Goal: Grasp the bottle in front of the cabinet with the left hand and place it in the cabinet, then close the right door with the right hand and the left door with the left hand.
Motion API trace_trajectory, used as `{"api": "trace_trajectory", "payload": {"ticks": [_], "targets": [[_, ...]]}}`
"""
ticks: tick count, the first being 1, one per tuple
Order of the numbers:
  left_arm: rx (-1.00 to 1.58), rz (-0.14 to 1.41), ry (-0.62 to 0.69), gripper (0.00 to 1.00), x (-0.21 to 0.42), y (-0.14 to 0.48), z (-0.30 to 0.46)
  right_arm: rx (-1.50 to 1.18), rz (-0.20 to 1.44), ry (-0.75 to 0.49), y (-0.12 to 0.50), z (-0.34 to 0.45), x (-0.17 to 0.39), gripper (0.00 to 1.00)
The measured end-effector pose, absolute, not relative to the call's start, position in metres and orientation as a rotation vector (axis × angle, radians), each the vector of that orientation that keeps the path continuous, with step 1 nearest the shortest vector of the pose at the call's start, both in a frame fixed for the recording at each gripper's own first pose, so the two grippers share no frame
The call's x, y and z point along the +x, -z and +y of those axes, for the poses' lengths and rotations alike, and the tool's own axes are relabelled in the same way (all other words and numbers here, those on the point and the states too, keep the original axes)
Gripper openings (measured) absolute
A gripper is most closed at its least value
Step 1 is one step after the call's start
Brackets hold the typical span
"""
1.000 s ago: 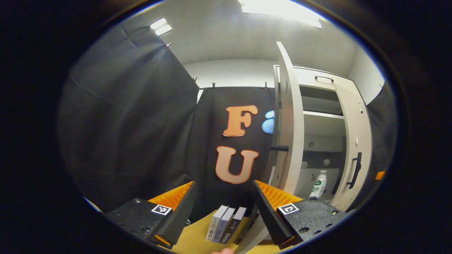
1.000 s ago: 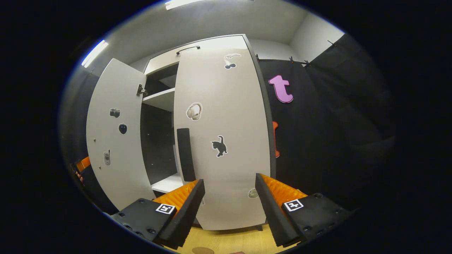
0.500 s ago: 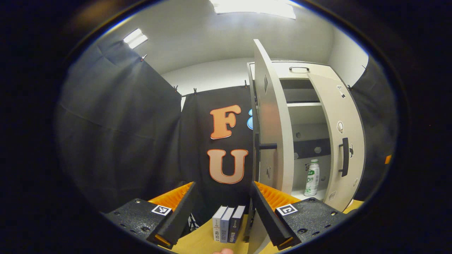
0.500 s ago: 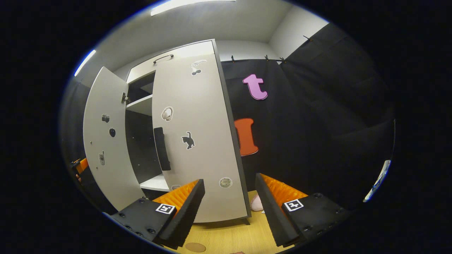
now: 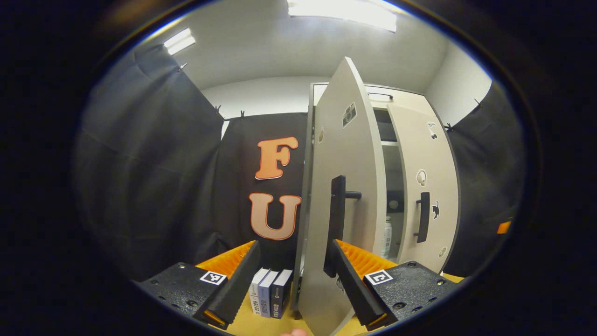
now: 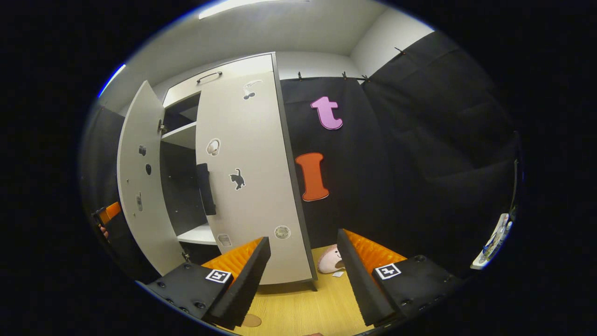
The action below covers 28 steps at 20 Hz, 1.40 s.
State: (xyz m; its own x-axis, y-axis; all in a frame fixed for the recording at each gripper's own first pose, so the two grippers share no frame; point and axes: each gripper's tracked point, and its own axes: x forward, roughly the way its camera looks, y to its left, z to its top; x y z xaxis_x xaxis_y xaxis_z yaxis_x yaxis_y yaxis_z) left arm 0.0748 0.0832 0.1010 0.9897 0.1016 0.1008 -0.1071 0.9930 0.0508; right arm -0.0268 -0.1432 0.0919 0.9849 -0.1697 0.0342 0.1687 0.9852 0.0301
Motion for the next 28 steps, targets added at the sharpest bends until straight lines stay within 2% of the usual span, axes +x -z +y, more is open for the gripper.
{"api": "trace_trajectory", "payload": {"ticks": [1,7,14,20,21,22,27,28], "targets": [[0.057,-0.1,-0.09,0.93,0.077,-0.101,0.076,0.026,-0.039,0.175,-0.092,-0.144,-0.029,0.96],[-0.026,-0.082,0.01,0.94,0.093,-0.092,0.042,0.014,-0.04,0.212,-0.094,-0.151,-0.043,0.96],[-0.037,-0.082,0.061,0.96,0.113,-0.087,0.022,0.005,-0.039,0.245,-0.096,-0.161,-0.055,0.96],[-0.048,-0.073,0.106,0.94,0.138,-0.076,0.002,0.008,-0.038,0.268,-0.097,-0.172,-0.057,0.96],[-0.046,-0.073,0.115,0.92,0.142,-0.073,-0.001,0.006,-0.038,0.27,-0.097,-0.173,-0.055,0.96],[-0.044,-0.068,0.12,0.94,0.149,-0.071,-0.005,0.005,-0.039,0.273,-0.096,-0.174,-0.056,0.96],[-0.039,-0.042,0.149,0.92,0.173,-0.056,-0.019,-0.005,-0.036,0.296,-0.092,-0.184,-0.057,0.96],[-0.041,-0.028,0.157,0.94,0.178,-0.052,-0.024,-0.005,-0.037,0.31,-0.093,-0.189,-0.058,0.96]]}}
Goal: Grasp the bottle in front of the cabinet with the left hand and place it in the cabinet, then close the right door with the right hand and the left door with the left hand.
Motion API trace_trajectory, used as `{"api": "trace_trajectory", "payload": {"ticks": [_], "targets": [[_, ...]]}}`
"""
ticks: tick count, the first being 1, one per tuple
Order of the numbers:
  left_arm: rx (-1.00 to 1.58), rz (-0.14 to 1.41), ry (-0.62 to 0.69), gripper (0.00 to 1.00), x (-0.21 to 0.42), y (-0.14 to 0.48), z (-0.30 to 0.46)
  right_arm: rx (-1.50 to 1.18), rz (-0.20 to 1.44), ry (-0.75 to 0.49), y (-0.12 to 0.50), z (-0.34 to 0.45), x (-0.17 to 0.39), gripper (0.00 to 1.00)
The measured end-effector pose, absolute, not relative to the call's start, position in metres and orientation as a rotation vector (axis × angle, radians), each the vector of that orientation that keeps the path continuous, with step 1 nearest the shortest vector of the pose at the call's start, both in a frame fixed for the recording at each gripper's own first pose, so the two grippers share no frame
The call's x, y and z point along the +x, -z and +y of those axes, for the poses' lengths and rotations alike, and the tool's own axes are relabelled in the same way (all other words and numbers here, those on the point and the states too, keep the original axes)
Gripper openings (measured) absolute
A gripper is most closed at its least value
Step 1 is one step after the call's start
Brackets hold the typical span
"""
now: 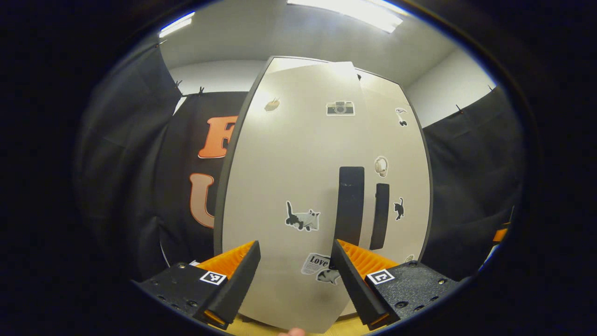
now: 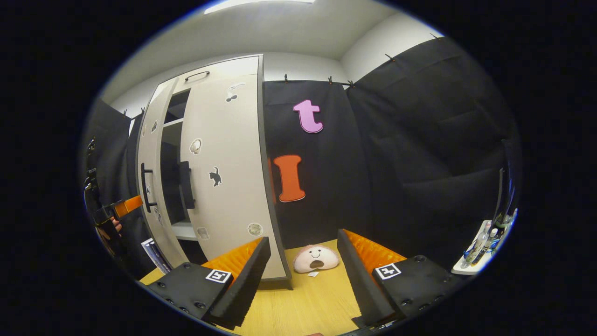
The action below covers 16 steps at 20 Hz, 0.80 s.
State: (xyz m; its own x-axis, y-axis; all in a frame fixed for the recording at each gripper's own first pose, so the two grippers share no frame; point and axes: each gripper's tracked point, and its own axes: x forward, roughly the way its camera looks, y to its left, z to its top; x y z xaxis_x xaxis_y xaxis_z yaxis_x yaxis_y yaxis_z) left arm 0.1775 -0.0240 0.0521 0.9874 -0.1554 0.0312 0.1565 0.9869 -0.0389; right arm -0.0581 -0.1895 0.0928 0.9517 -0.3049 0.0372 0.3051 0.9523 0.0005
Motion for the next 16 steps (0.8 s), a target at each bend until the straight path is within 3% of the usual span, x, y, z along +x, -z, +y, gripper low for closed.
{"api": "trace_trajectory", "payload": {"ticks": [16], "targets": [[-0.094,-0.046,0.162,0.95,0.203,-0.041,-0.04,-0.004,-0.038,0.392,-0.089,-0.219,-0.075,0.96]]}}
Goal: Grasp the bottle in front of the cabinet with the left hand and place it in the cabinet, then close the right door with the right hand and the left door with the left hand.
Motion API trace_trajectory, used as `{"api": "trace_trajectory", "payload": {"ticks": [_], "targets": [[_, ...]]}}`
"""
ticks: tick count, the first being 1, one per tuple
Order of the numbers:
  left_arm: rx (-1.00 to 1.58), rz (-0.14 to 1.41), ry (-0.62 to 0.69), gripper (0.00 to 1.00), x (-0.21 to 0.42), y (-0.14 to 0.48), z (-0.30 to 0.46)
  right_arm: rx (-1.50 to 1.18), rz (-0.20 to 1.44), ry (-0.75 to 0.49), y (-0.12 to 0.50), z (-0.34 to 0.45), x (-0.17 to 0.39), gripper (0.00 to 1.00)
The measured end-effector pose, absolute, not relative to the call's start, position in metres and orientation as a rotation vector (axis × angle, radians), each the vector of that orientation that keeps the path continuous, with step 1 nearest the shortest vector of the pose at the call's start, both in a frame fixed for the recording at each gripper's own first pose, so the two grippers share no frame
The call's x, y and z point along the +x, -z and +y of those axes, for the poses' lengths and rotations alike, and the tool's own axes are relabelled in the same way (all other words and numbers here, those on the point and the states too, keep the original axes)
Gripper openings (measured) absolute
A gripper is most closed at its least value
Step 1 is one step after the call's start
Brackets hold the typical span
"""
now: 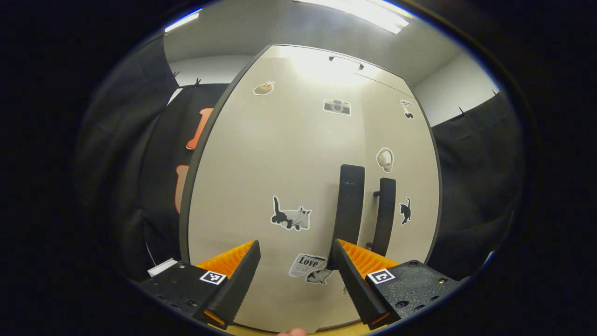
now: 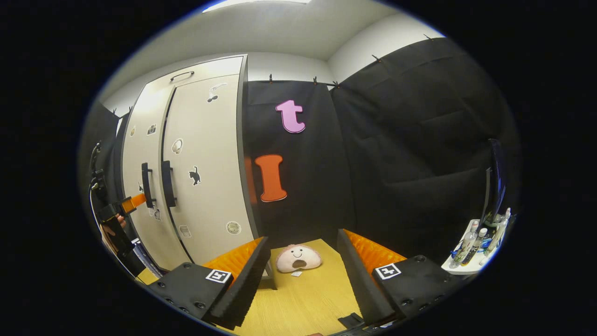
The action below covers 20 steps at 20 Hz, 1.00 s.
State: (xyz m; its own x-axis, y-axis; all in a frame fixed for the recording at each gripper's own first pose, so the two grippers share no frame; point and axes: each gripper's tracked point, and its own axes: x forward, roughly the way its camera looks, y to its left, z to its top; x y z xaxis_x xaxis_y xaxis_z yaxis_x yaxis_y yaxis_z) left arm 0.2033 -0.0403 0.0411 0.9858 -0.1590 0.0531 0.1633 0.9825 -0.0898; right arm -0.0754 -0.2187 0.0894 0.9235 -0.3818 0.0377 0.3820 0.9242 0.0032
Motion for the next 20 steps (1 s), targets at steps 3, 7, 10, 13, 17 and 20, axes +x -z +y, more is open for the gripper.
{"api": "trace_trajectory", "payload": {"ticks": [3,7,10,13,17,20], "targets": [[-0.121,-0.06,0.149,0.95,0.191,-0.05,-0.031,0.004,-0.034,0.352,-0.089,-0.204,-0.066,0.96],[-0.108,-0.064,0.12,0.95,0.155,-0.062,-0.009,-0.01,-0.023,0.282,-0.086,-0.179,-0.049,0.96],[-0.088,-0.063,0.086,0.95,0.127,-0.068,0.011,-0.023,-0.004,0.212,-0.081,-0.154,-0.037,0.95],[-0.069,-0.073,0.053,0.95,0.093,-0.068,0.03,-0.017,-0.003,0.134,-0.079,-0.125,-0.028,0.96],[0.012,-0.066,0.005,0.94,0.044,-0.064,0.047,-0.021,0.002,0.056,-0.069,-0.089,-0.026,0.95],[0.04,-0.072,-0.006,0.95,0.01,-0.062,0.044,-0.021,0.006,0.013,-0.059,-0.068,-0.031,0.96]]}}
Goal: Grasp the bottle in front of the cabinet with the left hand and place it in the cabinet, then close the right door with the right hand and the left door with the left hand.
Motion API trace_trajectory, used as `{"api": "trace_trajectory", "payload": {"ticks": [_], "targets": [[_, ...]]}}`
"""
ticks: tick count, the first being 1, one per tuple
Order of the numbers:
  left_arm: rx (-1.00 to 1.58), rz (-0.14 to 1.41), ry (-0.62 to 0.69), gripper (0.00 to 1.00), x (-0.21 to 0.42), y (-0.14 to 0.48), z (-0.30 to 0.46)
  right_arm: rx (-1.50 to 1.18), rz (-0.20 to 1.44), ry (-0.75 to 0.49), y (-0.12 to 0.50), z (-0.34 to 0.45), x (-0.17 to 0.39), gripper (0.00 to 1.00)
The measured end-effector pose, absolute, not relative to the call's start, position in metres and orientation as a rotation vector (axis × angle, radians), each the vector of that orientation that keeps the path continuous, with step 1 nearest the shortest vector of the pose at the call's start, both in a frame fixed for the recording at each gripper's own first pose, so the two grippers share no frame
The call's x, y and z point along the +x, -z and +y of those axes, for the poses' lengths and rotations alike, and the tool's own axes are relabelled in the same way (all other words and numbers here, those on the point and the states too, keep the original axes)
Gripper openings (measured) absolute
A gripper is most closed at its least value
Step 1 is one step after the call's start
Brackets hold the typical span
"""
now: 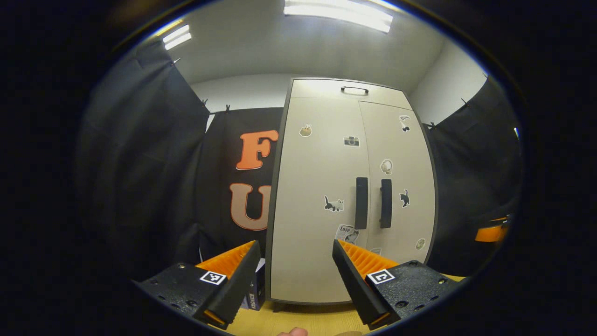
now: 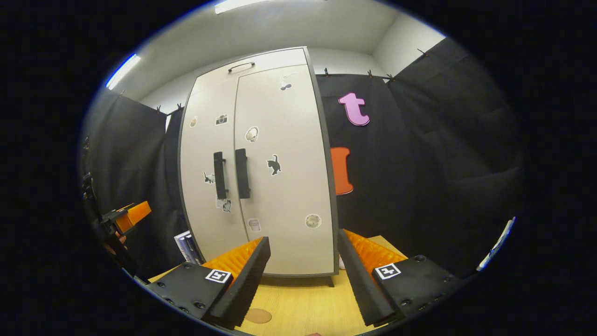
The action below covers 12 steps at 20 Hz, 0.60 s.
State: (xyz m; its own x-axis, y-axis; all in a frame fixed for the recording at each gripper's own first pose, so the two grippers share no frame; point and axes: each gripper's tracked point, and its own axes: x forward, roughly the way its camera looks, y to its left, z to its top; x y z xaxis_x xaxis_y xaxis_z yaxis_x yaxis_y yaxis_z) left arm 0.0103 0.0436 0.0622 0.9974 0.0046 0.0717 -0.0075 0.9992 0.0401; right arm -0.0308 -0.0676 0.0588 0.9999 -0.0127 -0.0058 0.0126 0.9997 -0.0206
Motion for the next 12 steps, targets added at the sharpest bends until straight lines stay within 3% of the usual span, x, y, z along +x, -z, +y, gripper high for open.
{"api": "trace_trajectory", "payload": {"ticks": [6,12], "targets": [[0.091,-0.07,-0.026,0.95,-0.051,-0.053,0.033,-0.043,0.002,-0.052,-0.046,-0.044,-0.048,0.96],[0.041,-0.053,0.011,0.94,-0.063,-0.053,0.019,-0.027,-0.044,-0.065,-0.054,-0.038,-0.06,0.96]]}}
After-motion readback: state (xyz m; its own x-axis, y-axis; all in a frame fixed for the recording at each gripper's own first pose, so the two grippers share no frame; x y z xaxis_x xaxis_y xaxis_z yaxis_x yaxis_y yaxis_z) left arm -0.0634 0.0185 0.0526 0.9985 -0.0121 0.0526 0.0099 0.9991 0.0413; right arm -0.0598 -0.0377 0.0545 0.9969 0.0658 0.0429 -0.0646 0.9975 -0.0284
